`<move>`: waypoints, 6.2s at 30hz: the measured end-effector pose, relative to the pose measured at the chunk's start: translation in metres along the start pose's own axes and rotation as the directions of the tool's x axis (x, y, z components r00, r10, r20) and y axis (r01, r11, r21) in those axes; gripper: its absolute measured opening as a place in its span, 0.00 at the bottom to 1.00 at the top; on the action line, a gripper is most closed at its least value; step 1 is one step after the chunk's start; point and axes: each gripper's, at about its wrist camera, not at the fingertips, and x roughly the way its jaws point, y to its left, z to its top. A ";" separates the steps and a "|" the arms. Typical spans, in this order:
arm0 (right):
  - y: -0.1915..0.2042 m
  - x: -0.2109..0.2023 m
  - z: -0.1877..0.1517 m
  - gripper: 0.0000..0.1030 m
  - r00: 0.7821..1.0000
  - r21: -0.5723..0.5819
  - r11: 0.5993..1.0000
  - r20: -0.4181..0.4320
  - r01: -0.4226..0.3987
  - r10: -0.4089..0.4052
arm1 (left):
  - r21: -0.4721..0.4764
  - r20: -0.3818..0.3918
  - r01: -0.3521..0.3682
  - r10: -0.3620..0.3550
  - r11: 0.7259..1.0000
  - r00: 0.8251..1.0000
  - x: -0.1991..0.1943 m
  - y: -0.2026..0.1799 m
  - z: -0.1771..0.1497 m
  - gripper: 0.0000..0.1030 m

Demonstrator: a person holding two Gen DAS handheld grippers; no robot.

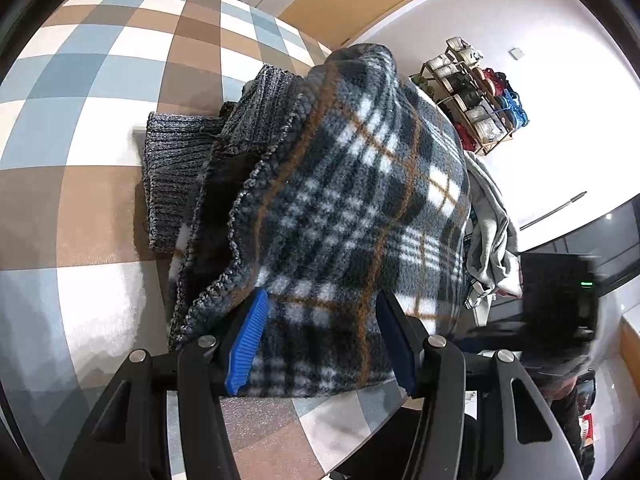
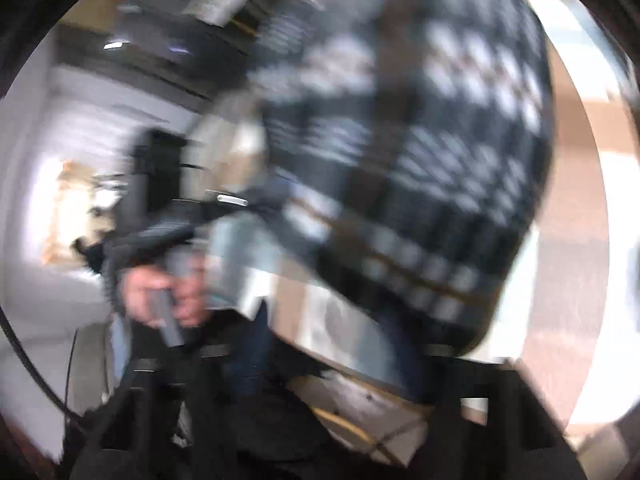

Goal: Fold large clothes

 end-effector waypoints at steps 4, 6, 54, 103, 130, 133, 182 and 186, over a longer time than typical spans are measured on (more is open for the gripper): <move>-0.024 0.029 0.007 0.00 0.999 0.085 0.996 -0.040 0.006 -0.003 | -0.002 0.005 0.008 -0.008 1.000 1.000 0.000 -0.001 -0.001 0.50; -0.016 0.027 0.008 0.00 1.000 0.056 0.998 -0.023 0.020 -0.018 | -0.003 0.004 0.014 -0.014 1.000 1.000 0.000 0.001 -0.001 0.49; 0.066 0.016 0.136 0.28 0.901 -0.142 0.908 0.255 0.394 -0.351 | -0.004 -0.015 0.009 -0.009 1.000 1.000 0.008 0.001 0.002 0.50; -0.073 -0.037 0.013 0.98 0.860 0.016 1.000 0.510 0.008 -0.015 | 0.287 -0.099 -0.275 0.314 0.917 0.944 0.040 -0.024 -0.009 0.87; -0.046 -0.029 -0.015 0.98 0.894 -0.060 0.995 0.446 0.083 -0.047 | 0.209 -0.121 -0.215 0.243 0.954 0.962 0.022 0.003 -0.005 0.99; -0.044 -0.028 -0.016 0.98 0.906 -0.074 0.996 0.422 0.057 -0.021 | 0.134 -0.117 -0.151 0.167 0.979 0.979 0.017 0.016 0.007 0.99; -0.074 -0.019 -0.024 0.82 0.895 -0.006 0.984 0.414 -0.179 0.165 | 0.023 -0.220 0.096 -0.089 0.995 0.972 0.012 0.023 0.026 0.67; -0.056 -0.036 -0.039 0.79 0.865 -0.091 0.980 0.461 -0.175 0.197 | 0.015 -0.198 0.140 -0.135 0.990 0.971 0.003 0.005 0.020 0.66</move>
